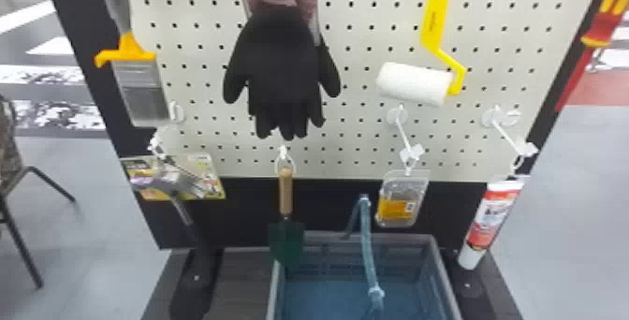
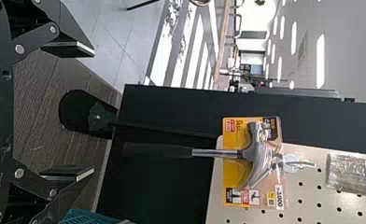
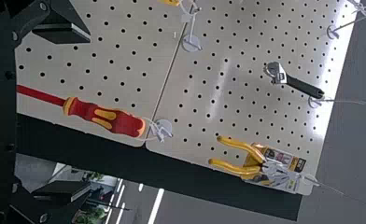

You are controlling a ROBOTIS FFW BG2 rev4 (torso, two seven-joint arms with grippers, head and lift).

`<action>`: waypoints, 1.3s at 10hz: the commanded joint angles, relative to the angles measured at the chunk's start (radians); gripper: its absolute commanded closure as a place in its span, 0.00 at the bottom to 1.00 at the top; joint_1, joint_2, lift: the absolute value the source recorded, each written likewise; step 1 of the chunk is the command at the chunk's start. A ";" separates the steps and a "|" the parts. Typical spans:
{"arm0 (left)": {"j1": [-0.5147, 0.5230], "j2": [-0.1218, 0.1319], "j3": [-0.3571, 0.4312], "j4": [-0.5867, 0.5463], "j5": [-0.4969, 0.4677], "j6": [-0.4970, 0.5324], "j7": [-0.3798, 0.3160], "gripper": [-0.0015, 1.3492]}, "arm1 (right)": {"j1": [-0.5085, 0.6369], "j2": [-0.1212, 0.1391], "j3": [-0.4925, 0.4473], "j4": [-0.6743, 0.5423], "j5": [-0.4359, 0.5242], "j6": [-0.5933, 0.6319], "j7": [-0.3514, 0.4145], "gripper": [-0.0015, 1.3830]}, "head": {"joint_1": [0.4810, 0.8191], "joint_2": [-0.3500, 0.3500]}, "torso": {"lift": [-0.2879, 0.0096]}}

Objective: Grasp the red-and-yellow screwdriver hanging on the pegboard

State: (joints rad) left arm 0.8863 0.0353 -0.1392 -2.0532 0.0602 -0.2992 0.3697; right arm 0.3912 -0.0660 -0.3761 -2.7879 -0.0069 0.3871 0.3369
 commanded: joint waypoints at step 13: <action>-0.020 0.012 -0.013 -0.002 0.000 0.017 0.000 0.29 | -0.298 -0.123 -0.061 0.416 -0.170 -0.050 0.225 0.11 | 0.20 0.50 | 0.63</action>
State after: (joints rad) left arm 0.8709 0.0468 -0.1503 -2.0557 0.0598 -0.2856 0.3697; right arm 0.1254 -0.1855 -0.4372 -2.3915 -0.1688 0.3404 0.5495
